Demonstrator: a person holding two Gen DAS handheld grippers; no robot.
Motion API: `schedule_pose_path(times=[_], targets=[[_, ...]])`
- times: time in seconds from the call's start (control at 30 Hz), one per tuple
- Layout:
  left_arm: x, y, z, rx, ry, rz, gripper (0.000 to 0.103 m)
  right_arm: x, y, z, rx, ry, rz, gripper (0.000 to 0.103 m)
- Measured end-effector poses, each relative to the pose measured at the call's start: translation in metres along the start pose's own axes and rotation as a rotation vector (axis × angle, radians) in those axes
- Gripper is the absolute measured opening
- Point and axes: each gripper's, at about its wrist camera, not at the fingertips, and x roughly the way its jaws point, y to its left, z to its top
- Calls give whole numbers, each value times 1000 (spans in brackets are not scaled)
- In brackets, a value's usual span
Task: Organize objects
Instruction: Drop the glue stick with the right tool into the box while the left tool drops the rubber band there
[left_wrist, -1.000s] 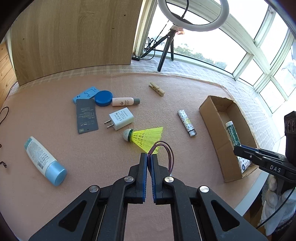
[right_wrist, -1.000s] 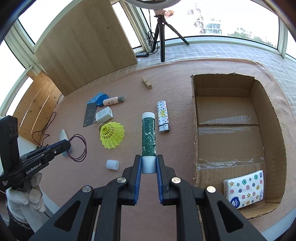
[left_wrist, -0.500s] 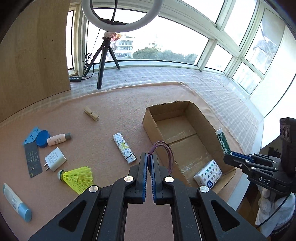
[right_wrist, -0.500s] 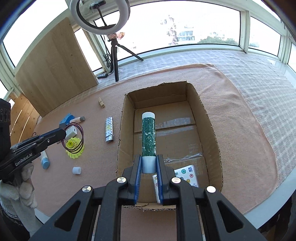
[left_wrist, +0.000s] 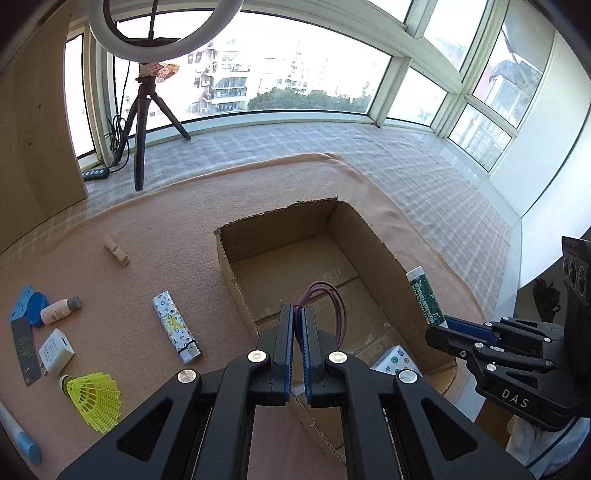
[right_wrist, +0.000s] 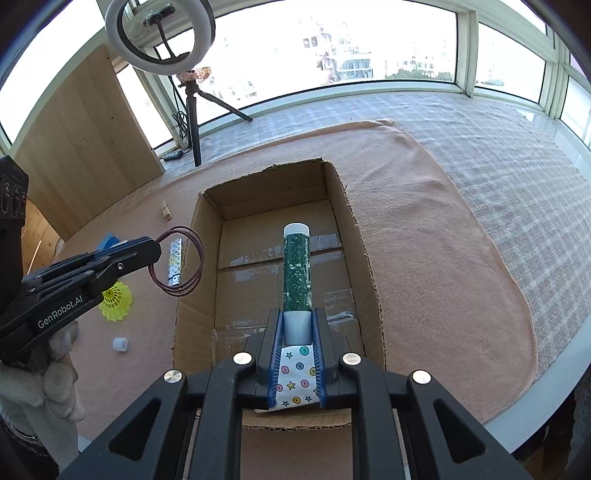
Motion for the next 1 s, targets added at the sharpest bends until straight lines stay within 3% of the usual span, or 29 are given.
schedule_pose_path(times=[0.03,0.1,0.13,0.17,0.2,0.23,1.0], targets=[[0,-2,1,2,-1,-2,5,2,0,0,-7,7,1,14],[0,-3,2,-2,9,0,27,4,1,-1,-22,18,-3,20],[-1,-2,2,-10,6,-3,46,5,2,-1,-29,22,-8,34],[-2,-1,2,-16,-2,-4,48,4,3,-2,-34,16,-13,42],[-4,1,2,-18,-5,1,48,3,4,-3,-37,9,-21,54],[-6,2,1,-17,-8,7,48,3,5,-4,-38,4,-25,57],[-53,73,-43,-119,16,91,48,7,47,-7,-65,8,13,57]])
